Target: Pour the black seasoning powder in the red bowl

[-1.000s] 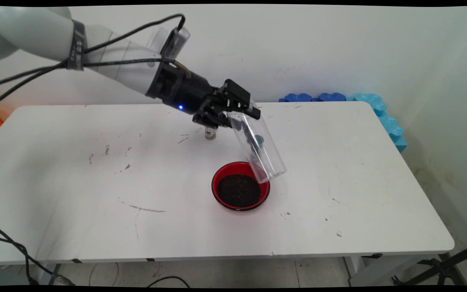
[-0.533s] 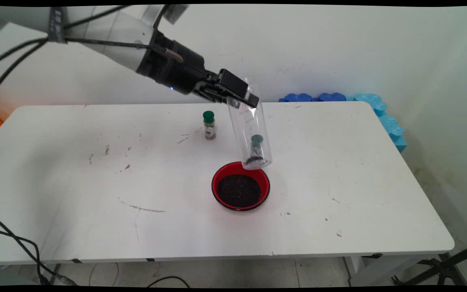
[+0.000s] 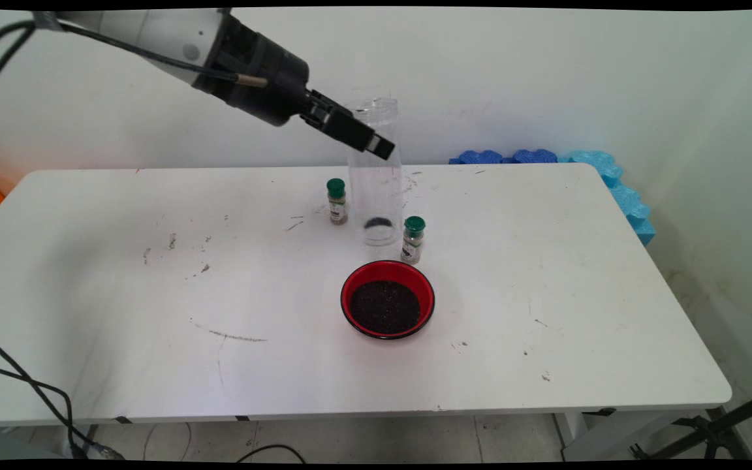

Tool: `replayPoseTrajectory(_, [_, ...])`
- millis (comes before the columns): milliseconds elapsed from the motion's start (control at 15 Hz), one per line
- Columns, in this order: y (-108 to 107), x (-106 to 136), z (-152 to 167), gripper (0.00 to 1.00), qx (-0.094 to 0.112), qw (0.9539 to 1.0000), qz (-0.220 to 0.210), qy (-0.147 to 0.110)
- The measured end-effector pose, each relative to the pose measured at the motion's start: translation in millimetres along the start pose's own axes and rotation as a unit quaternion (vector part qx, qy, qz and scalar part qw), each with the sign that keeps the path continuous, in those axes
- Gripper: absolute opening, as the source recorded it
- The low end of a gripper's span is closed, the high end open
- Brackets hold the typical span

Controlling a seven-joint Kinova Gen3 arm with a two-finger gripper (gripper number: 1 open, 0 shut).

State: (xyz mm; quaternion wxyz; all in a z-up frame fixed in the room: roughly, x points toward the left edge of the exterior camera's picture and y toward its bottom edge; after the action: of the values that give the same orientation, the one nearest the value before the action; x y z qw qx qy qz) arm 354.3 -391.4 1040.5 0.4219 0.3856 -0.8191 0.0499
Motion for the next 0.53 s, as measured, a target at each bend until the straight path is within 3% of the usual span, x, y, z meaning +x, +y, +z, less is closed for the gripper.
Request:
replayPoseTrajectory(267, [-3.9, 1.0, -15.3, 0.0, 0.026, 0.9956, 0.09, -0.005])
replayPoseTrajectory(533, [-8.1, -0.8, -25.1, 0.0, 0.045, 0.9902, 0.132, -0.006])
